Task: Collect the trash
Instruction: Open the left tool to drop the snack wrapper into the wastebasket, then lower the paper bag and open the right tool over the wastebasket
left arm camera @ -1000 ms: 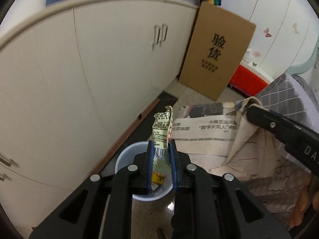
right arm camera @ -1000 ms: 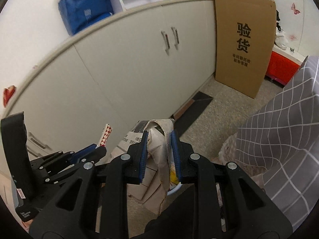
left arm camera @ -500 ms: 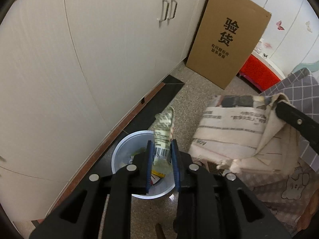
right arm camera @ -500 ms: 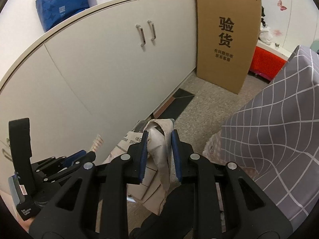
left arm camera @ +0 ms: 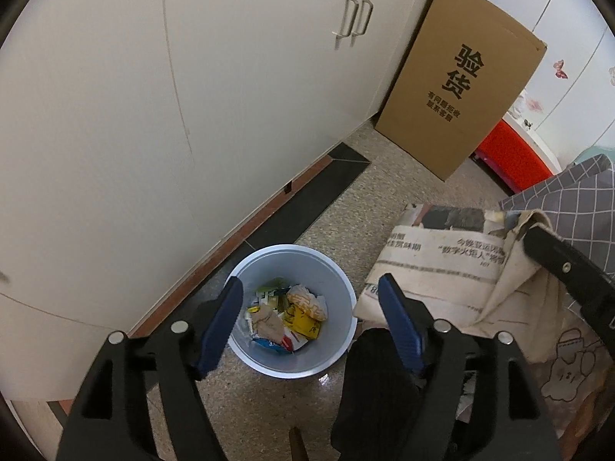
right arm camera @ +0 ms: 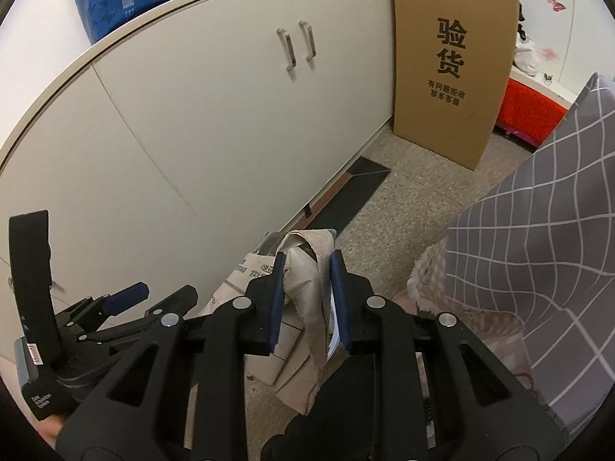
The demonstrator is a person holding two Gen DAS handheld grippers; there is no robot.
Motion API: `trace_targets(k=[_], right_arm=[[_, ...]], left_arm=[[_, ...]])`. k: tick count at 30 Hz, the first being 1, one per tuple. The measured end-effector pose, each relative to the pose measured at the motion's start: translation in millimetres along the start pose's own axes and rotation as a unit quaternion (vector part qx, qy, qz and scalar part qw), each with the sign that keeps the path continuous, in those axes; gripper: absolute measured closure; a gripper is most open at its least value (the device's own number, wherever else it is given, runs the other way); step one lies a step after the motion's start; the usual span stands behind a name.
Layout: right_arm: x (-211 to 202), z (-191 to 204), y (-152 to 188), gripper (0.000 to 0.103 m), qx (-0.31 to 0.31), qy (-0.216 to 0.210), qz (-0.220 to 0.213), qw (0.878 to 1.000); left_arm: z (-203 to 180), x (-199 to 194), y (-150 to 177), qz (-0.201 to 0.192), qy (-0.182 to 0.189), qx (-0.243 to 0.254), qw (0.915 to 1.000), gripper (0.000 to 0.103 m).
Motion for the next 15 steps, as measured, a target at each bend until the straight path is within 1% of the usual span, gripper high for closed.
trace_targets(k=[15], right_arm=[[23.9, 38.0, 11.5, 0.08, -0.032, -0.019, 0.027, 0.999]], left_arm=[[25.6, 8.6, 7.3, 0.015, -0.02, -0.027, 0.9993, 0.027]])
Point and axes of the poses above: each gripper's, at about its wrist camera, not at the fingertips, and x roughly the way its jaws point, z to its left, y to its underside, the point moved 8 cm from there along x, roughly the way its jaws point, and after that the axes turned 5 degrees about -z, right-handed, at the moved point
